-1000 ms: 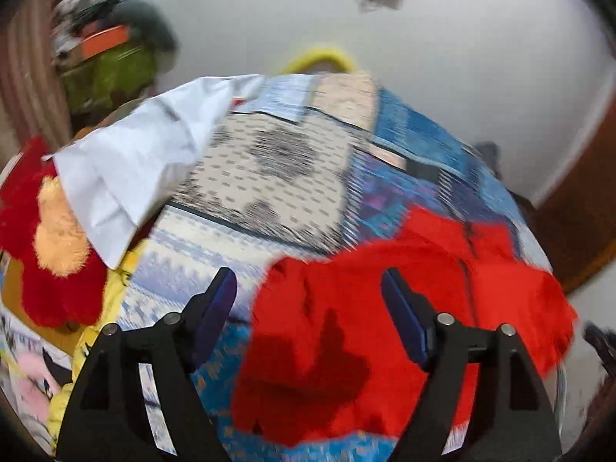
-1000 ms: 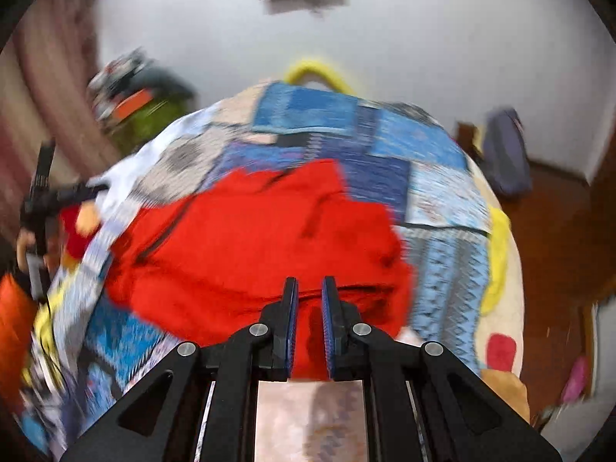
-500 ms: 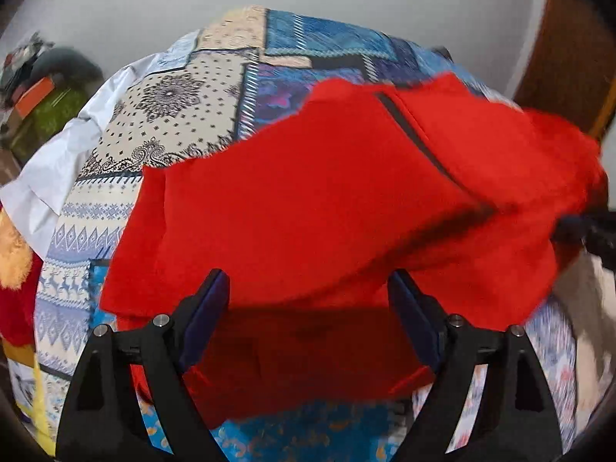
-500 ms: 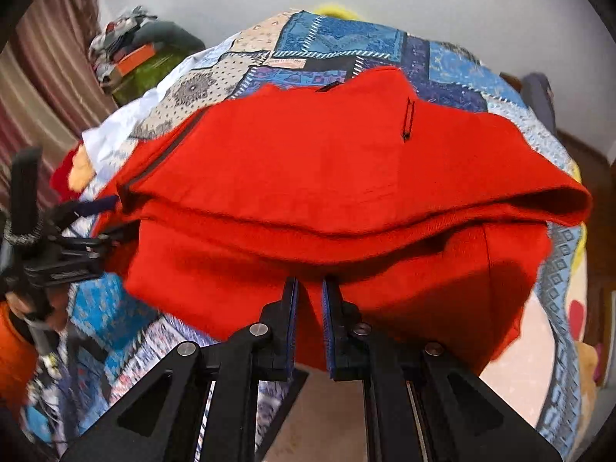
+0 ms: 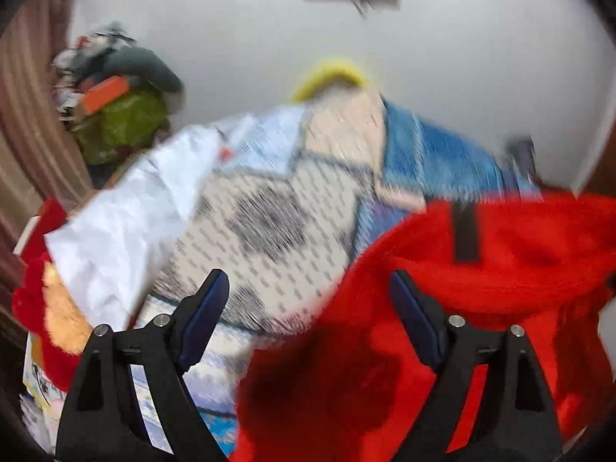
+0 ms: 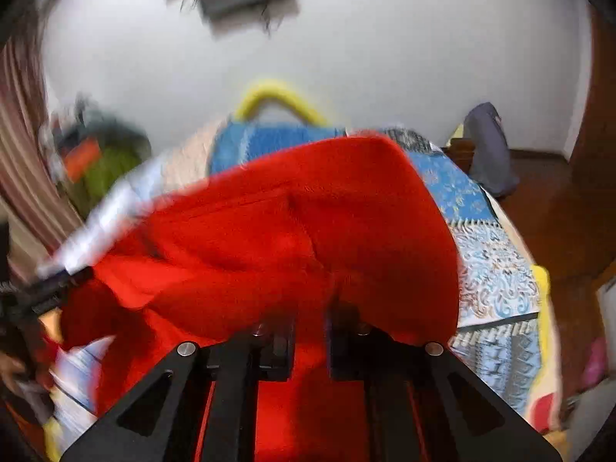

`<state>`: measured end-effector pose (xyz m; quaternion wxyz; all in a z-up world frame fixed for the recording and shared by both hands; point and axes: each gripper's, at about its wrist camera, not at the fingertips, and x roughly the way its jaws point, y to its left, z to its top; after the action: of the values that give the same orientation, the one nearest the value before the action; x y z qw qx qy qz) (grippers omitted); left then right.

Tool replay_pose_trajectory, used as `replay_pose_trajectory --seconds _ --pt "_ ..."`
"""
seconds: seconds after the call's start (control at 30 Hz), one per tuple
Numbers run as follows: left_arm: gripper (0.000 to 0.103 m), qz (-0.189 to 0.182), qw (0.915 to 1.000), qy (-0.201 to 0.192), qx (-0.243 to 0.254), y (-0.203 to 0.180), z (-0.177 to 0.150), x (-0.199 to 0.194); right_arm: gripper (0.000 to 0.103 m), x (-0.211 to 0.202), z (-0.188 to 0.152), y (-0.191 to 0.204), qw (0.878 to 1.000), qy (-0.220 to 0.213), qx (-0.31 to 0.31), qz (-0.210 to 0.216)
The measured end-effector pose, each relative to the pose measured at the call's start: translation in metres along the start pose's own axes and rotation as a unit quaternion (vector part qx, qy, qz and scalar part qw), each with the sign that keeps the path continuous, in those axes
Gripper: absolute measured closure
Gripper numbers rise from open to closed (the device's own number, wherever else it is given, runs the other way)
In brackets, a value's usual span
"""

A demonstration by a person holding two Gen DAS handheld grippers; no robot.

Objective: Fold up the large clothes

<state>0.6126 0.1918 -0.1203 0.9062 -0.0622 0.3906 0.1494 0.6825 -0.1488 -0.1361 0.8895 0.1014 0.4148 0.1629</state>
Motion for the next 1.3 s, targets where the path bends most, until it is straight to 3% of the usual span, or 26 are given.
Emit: replay_pose_trajectory --seconds 0.03,0.17,0.27,0.33,0.4,0.43,0.5,0.53,0.57,0.63,0.83,0.97,1.1,1.3 --pt "0.017 0.000 1.0000 -0.007 0.000 0.005 0.002 -0.006 0.096 -0.006 -0.003 0.001 1.000 0.008 -0.001 0.024" --pt "0.017 -0.005 0.9995 -0.029 0.010 0.021 -0.015 -0.036 0.096 -0.026 -0.034 0.020 0.996 0.022 -0.064 0.057" --pt "0.016 -0.059 0.9973 0.006 0.043 0.011 -0.050 -0.039 0.096 -0.027 -0.077 0.044 0.985 0.069 -0.134 0.081" --pt "0.016 -0.091 0.9930 0.039 0.065 -0.001 -0.077 -0.032 0.096 -0.014 -0.101 0.056 0.978 0.098 -0.172 0.064" --pt "0.016 -0.117 0.9867 0.080 0.079 -0.018 -0.111 -0.017 0.096 0.017 -0.133 0.061 0.966 0.140 -0.219 -0.008" --pt "0.016 -0.117 0.9839 0.104 0.085 -0.026 -0.129 -0.006 0.096 0.031 -0.144 0.059 0.959 0.158 -0.233 -0.045" --pt "0.015 -0.095 0.9785 0.152 0.102 -0.039 -0.157 0.021 0.096 0.036 -0.157 0.052 0.964 0.124 -0.230 -0.049" --pt "0.005 -0.078 0.9778 0.164 0.104 -0.043 -0.168 0.032 0.096 0.034 -0.156 0.048 0.967 0.119 -0.223 -0.045" --pt "0.000 -0.052 0.9818 0.153 0.100 -0.043 -0.177 0.038 0.096 0.034 -0.155 0.044 0.969 0.124 -0.211 -0.043" --pt "0.000 -0.042 0.9872 0.122 0.094 -0.042 -0.186 0.036 0.096 0.033 -0.153 0.039 0.970 0.122 -0.203 -0.056" --pt "0.000 -0.040 0.9850 0.126 0.112 -0.041 -0.191 0.040 0.096 0.024 -0.169 0.036 0.954 0.086 -0.258 -0.125" --pt "0.000 -0.034 0.9838 0.113 0.135 -0.033 -0.196 0.027 0.096 0.014 -0.166 0.014 0.962 0.088 -0.231 -0.116" --pt "0.000 -0.041 0.9849 0.122 0.115 -0.011 -0.202 0.026 0.096 0.006 -0.167 -0.001 0.966 0.094 -0.217 -0.108" --pt "0.000 -0.022 0.9856 0.117 0.120 0.001 -0.211 0.020 0.096 -0.006 -0.168 -0.021 0.971 0.105 -0.193 -0.096"
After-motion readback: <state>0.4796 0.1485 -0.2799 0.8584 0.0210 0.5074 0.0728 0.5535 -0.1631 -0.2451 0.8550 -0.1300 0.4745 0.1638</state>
